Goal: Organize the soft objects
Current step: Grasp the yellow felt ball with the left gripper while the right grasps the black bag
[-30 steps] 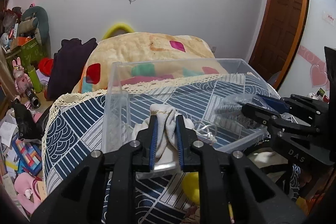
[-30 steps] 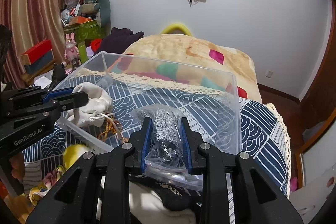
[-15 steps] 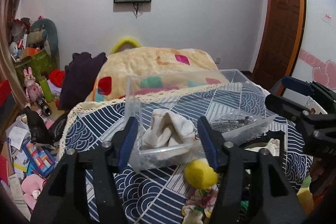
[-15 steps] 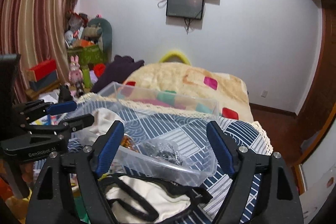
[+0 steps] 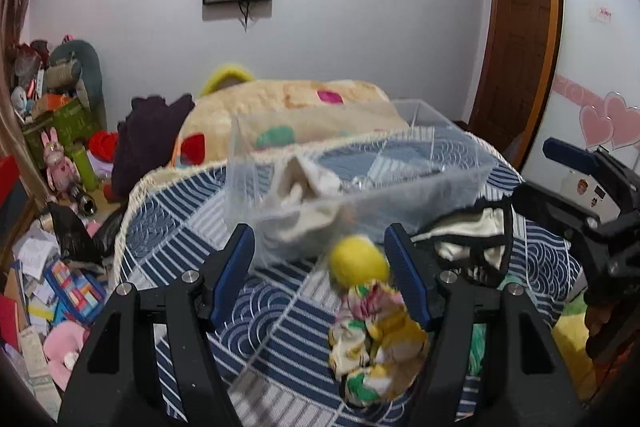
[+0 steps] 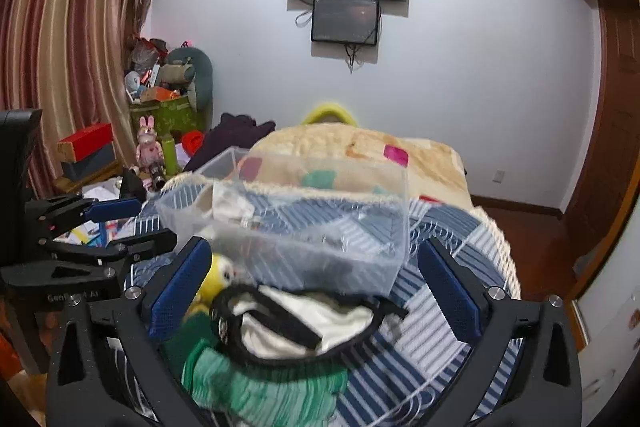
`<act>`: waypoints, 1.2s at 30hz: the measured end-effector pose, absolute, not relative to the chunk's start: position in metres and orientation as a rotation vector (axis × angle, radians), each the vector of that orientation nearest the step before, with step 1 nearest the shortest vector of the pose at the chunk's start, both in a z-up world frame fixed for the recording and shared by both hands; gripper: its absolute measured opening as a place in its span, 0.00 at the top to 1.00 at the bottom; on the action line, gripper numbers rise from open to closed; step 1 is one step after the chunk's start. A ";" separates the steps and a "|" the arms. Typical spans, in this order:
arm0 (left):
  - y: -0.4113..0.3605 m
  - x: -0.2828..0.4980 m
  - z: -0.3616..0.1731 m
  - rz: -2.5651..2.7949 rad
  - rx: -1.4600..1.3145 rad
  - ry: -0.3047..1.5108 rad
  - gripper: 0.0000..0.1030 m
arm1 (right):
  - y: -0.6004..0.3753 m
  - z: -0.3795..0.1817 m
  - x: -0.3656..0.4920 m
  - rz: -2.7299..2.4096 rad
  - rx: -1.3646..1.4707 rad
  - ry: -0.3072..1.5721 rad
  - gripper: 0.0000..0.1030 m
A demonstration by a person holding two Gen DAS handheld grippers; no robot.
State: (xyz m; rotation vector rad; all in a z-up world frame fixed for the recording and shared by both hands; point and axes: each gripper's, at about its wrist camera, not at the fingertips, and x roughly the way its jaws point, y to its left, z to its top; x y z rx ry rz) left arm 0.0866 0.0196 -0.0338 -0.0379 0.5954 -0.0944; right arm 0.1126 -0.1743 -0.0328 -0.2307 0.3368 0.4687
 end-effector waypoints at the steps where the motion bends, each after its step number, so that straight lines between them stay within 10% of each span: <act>1: 0.020 0.085 -0.037 -0.092 -0.042 0.602 0.35 | -0.175 -0.037 0.111 0.473 -0.230 0.349 0.00; 24: 0.005 0.124 -0.072 -0.169 -0.098 0.698 0.48 | -0.168 -0.089 0.119 0.466 -0.235 0.485 0.00; 36: -0.007 0.120 -0.081 -0.192 -0.069 0.702 0.64 | -0.183 -0.084 0.120 0.490 -0.188 0.494 0.74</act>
